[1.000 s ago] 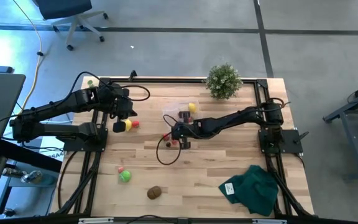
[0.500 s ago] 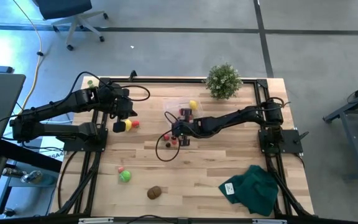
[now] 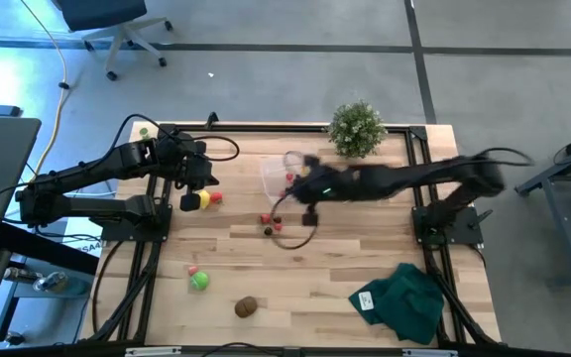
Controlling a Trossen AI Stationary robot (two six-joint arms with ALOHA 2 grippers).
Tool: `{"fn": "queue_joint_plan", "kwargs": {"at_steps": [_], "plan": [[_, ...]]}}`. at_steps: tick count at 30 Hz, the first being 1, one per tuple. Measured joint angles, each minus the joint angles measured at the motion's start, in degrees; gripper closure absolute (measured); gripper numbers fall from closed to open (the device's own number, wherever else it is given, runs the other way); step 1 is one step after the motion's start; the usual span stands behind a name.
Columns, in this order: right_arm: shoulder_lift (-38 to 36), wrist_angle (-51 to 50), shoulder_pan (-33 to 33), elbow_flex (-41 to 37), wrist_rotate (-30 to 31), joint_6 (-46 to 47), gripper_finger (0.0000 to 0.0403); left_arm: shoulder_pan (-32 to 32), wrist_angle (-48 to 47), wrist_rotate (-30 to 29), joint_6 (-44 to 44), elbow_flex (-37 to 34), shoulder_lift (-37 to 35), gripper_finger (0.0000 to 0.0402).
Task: Pick and placing Produce into tupperware
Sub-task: Put the red strawberry into the transparent bin
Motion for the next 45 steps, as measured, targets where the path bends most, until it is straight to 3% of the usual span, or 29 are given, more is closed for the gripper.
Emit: {"fn": "queue_joint_plan", "kwargs": {"at_steps": [8, 13, 17, 21, 26, 33, 45], "plan": [[-19.1, -17.9, -3.7, 0.0, -0.1, 1.0, 0.0403, 0.0, 0.0, 0.0, 0.0, 0.0, 0.0, 0.0399], [-26.7, -27.8, -6.7, 0.0, 5.6, 4.2, 0.0403, 0.0, 0.0, 0.0, 0.0, 0.0, 0.0, 0.0399], [-32.1, -26.6, -9.3, -3.3, 7.7, 4.9, 0.0403, 0.0, 0.0, 0.0, 0.0, 0.0, 0.0, 0.0399], [-37.2, -20.9, -13.5, -12.1, 4.1, 4.5, 0.0403, 0.0, 0.0, 0.0, 0.0, 0.0, 0.0, 0.0399], [-40.0, -16.4, -17.9, -20.1, -3.2, 4.5, 0.0403, 0.0, 0.0, 0.0, 0.0, 0.0, 0.0, 0.0399], [-40.0, -15.1, -19.0, -22.5, -12.1, 3.6, 0.0403, 0.0, 0.0, 0.0, 0.0, 0.0, 0.0, 0.0399], [-40.0, -14.7, -19.0, -22.5, -12.2, 3.5, 0.0403, 0.0, 0.0, 0.0, 0.0, 0.0, 0.0, 0.0399]]}}
